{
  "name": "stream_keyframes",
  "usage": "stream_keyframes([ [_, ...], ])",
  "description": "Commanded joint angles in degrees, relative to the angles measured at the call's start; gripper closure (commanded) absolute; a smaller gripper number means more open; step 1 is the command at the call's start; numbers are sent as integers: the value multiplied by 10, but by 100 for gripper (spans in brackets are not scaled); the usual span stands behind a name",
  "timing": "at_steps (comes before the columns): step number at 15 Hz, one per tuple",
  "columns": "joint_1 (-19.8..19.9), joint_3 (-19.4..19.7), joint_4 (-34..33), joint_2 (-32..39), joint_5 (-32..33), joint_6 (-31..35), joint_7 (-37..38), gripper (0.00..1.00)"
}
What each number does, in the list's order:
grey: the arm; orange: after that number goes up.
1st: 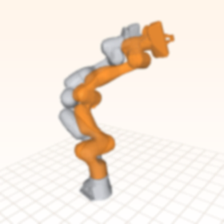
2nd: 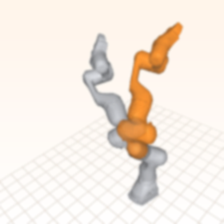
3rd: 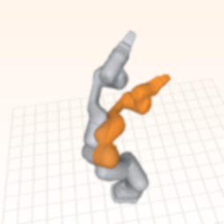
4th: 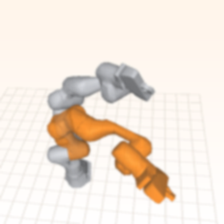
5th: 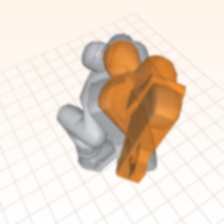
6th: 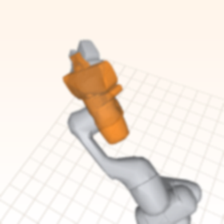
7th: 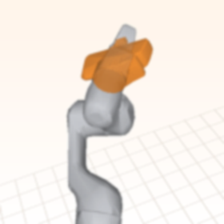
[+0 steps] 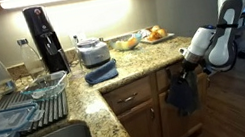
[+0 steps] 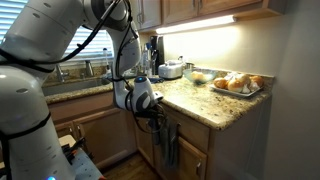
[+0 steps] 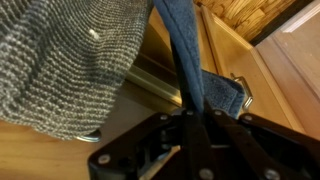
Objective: Put the towel on the counter on the hook hanging on the top drawer
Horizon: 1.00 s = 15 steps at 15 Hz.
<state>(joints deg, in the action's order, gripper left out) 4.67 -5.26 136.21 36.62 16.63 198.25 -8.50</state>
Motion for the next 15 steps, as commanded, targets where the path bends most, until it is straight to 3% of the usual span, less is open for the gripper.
stream_keyframes([
  [1,-1,8,-7,5,-7,-4,-7,95],
  [15,-5,6,-55,28,-14,-32,-2,95],
])
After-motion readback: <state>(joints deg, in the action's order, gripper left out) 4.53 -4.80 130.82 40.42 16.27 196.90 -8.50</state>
